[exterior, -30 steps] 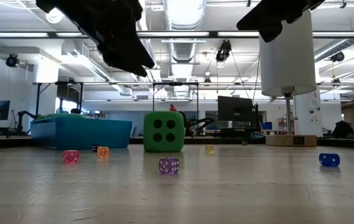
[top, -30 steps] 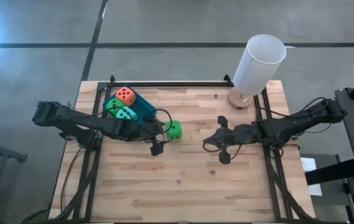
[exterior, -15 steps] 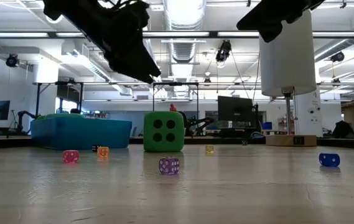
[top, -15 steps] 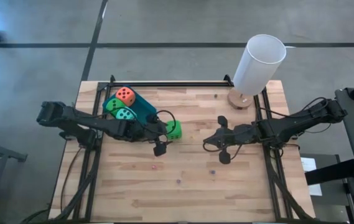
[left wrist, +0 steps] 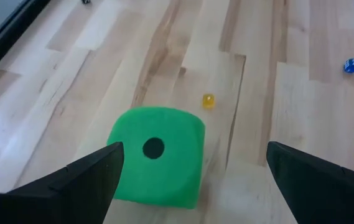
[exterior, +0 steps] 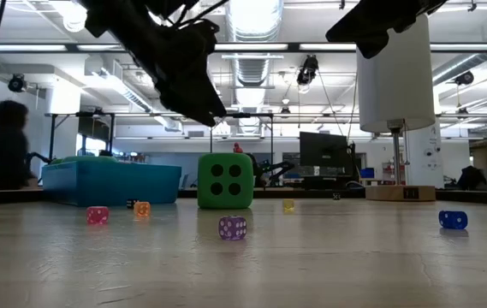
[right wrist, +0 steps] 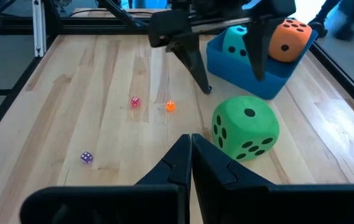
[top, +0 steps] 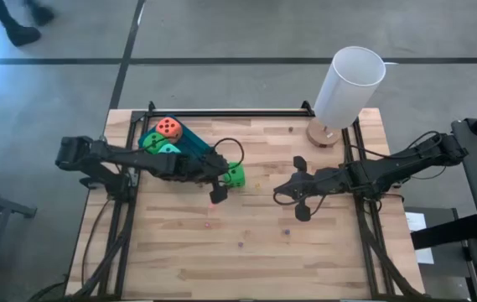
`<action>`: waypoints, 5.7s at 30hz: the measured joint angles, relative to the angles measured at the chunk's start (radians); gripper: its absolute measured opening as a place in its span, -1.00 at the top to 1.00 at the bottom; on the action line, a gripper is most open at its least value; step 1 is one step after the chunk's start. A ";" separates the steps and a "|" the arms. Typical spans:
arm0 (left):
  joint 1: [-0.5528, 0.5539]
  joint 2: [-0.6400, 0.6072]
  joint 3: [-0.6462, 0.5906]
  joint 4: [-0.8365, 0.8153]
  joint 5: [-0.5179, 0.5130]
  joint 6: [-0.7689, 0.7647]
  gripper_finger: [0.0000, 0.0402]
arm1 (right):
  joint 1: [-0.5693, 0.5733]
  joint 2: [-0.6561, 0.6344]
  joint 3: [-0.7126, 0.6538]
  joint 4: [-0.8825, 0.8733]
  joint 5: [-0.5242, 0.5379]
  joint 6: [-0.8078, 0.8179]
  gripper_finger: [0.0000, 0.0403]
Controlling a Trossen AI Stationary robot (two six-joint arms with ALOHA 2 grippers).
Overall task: Pick & Place Dice
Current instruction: Put the big green dice into the blue bin
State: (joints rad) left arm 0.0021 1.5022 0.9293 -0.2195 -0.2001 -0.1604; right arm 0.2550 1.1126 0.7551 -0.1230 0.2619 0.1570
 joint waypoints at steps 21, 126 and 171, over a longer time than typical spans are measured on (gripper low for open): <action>0.083 0.238 0.335 -0.409 0.047 0.083 -0.99 | 0.000 0.000 0.000 0.001 0.000 0.000 0.96; 0.071 0.290 0.312 -0.318 0.175 0.025 -0.98 | 0.000 0.000 0.000 0.001 0.000 0.000 0.96; 0.071 0.331 0.308 -0.299 0.164 0.026 -0.89 | 0.000 0.000 0.000 0.001 0.000 0.000 0.96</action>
State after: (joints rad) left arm 0.0727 1.8336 1.2369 -0.5186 -0.0359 -0.1347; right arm 0.2550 1.1126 0.7551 -0.1223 0.2615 0.1570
